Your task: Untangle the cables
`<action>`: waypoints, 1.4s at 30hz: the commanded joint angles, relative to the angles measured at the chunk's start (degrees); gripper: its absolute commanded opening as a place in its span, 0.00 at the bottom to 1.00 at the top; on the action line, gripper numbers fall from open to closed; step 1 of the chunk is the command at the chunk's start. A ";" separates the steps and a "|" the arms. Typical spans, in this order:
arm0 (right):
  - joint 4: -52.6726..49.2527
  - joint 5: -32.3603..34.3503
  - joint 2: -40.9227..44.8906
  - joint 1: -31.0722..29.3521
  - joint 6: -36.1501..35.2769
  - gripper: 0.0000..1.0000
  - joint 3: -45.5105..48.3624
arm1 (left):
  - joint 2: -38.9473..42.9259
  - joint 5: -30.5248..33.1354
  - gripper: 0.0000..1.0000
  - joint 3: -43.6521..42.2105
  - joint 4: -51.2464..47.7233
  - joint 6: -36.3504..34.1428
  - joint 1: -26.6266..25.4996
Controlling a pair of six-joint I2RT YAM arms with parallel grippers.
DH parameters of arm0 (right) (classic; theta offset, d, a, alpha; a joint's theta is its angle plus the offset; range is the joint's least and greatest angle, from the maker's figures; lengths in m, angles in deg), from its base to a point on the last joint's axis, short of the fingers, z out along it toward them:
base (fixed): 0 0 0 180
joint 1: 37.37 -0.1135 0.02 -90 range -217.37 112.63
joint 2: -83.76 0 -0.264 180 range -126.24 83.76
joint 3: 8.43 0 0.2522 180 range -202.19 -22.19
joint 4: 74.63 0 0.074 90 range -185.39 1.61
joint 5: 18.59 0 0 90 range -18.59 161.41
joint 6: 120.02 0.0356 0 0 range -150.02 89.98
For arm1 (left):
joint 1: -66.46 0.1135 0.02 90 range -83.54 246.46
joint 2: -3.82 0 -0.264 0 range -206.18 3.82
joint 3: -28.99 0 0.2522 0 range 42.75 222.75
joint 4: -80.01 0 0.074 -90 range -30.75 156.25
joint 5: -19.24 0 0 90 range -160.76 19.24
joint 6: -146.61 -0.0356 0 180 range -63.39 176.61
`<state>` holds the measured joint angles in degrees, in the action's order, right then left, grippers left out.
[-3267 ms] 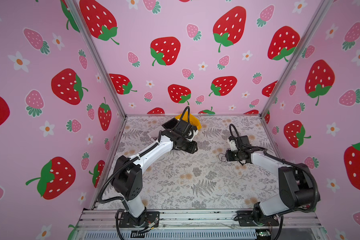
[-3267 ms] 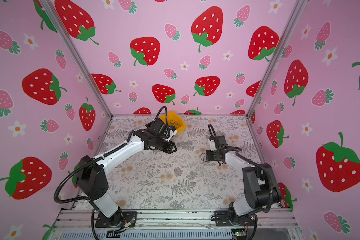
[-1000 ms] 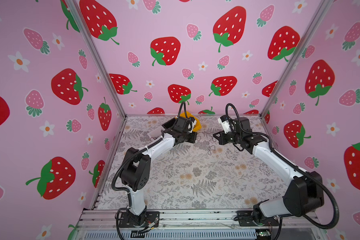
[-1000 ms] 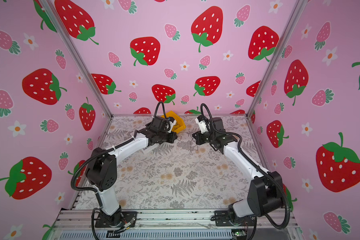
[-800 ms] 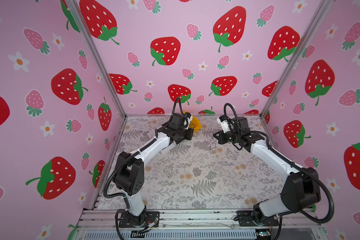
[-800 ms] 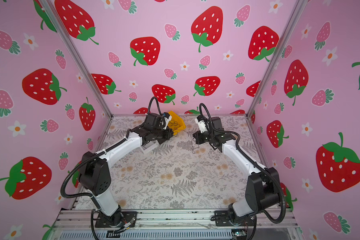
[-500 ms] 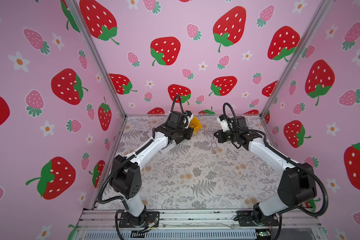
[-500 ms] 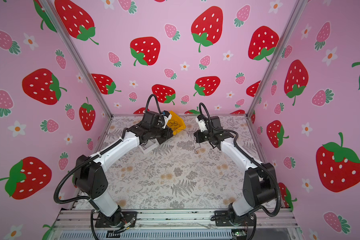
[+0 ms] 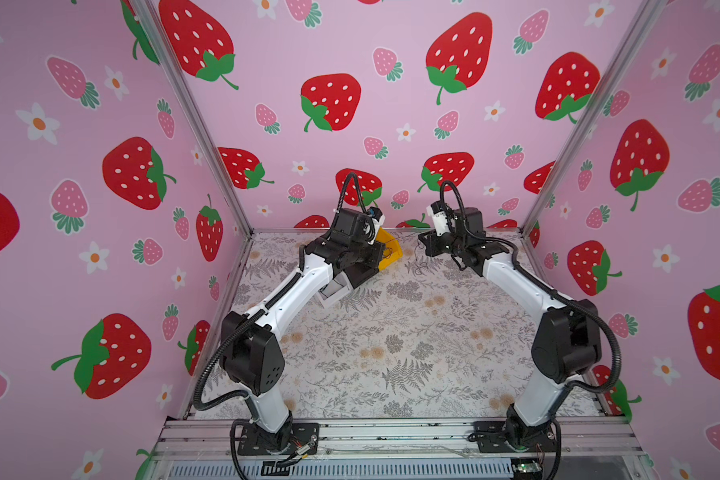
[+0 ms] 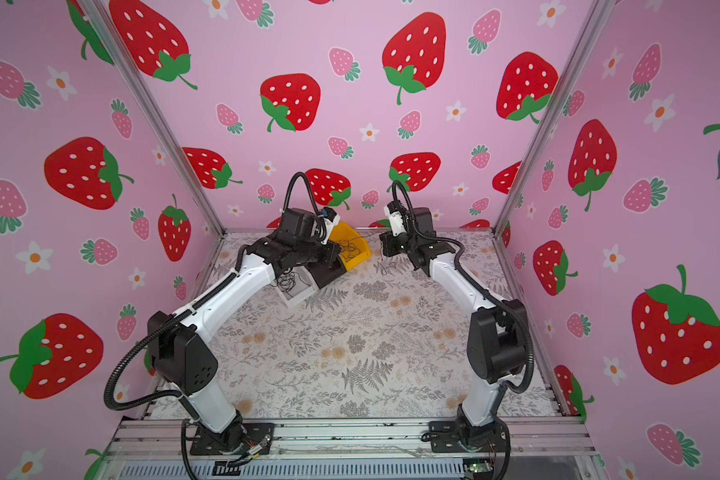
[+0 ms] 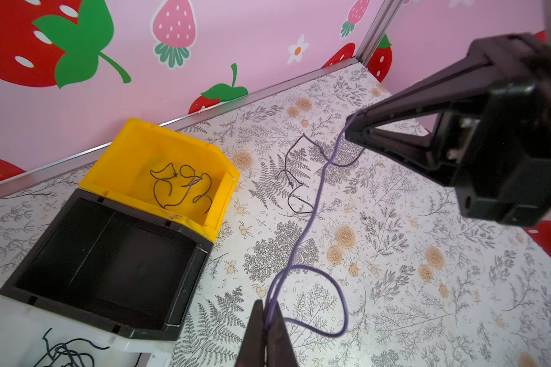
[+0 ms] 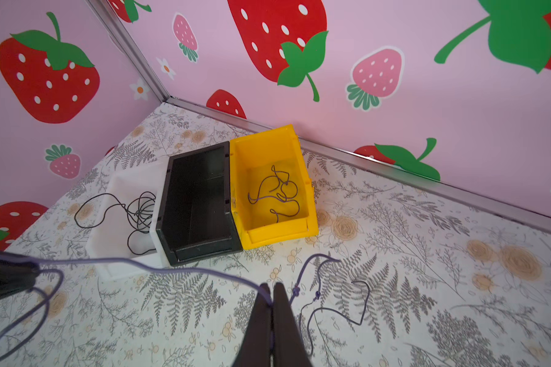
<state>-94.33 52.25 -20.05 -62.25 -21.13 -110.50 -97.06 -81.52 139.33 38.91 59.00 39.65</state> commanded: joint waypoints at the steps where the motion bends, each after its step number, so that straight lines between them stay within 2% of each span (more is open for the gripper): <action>1: 4.87 -3.80 -2.71 0.01 -0.80 0.00 -3.21 | -2.35 -1.39 0.03 3.55 -1.58 0.24 2.00; 7: 8.84 -9.24 -7.33 -1.75 -2.60 0.00 -8.46 | -5.07 -4.12 0.18 4.70 -0.80 2.21 4.19; 12: 11.43 -8.97 -9.99 -3.39 -4.58 0.00 -12.64 | -5.71 -4.81 0.35 4.73 -0.51 3.30 5.44; 15: 12.58 -9.67 -12.44 -3.59 -4.49 0.00 -16.15 | -4.03 -4.30 0.40 2.47 0.75 4.16 6.53; 24: 19.96 -11.80 -21.55 -4.45 -5.30 0.00 -24.92 | 4.42 -3.60 0.43 -8.91 4.87 6.74 10.15; 32: 21.86 -12.92 -29.79 -4.78 -4.58 0.00 -39.09 | 10.38 -2.95 0.43 -15.54 5.01 7.35 11.08; 42: 23.52 -13.71 -30.03 -5.41 -4.62 0.00 -45.68 | 12.46 -2.90 0.43 -18.70 5.18 8.17 11.16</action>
<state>-73.13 40.23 -50.89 -67.21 -24.79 -153.73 -85.57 -84.69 121.08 43.44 66.94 50.52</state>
